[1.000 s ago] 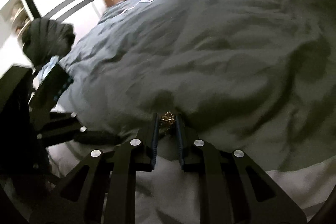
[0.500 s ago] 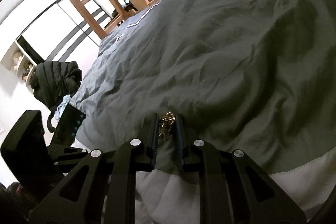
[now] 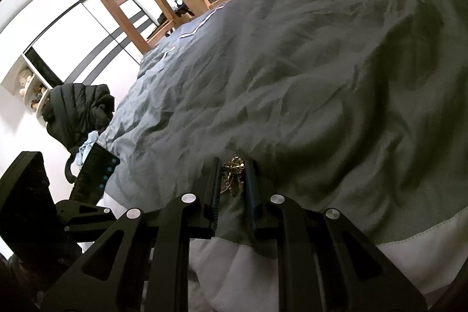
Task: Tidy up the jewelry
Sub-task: 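Carry the silver ring in the left tool while the right tool carries the gold piece to the box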
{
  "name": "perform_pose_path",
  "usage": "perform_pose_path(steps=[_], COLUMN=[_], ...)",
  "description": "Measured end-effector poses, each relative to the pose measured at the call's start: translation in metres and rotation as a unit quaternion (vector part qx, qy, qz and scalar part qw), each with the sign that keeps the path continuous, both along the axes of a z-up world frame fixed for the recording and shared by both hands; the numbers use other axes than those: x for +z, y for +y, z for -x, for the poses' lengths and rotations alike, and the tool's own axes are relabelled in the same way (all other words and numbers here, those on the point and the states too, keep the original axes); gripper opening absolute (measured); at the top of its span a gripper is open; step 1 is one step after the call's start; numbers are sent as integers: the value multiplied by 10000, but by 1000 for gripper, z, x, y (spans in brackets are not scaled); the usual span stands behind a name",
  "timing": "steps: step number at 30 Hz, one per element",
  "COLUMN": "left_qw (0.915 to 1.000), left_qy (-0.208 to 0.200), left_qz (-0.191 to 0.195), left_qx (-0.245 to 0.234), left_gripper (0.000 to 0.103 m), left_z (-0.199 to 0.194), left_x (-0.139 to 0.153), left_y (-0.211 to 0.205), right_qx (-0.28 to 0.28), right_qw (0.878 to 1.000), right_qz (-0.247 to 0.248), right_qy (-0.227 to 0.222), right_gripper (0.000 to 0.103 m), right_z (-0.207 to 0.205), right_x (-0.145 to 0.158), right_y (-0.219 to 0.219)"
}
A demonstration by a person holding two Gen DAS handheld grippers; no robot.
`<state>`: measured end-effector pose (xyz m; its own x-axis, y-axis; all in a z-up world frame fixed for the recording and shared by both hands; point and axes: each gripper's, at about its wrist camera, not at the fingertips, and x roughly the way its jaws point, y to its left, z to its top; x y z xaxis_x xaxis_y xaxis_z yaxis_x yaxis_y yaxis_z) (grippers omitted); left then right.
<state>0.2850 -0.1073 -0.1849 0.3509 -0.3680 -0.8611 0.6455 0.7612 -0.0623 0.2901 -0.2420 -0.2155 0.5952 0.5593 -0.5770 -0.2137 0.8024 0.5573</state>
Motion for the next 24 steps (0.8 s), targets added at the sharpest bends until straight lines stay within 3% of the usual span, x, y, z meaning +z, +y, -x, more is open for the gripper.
perform_pose_path(steps=[13, 24], left_qw=[9997, 9954], left_qy=[-220, -728], left_qz=[-23, -9], left_qx=[137, 618], left_gripper=[18, 18], left_z=[15, 42], left_x=[19, 71], left_y=[13, 52], right_qx=[-26, 1], right_qw=[9995, 9979], right_qz=[-86, 45], right_qy=[-289, -640], right_gripper=[16, 16], right_z=[8, 35], right_x=[24, 64], right_y=[1, 7])
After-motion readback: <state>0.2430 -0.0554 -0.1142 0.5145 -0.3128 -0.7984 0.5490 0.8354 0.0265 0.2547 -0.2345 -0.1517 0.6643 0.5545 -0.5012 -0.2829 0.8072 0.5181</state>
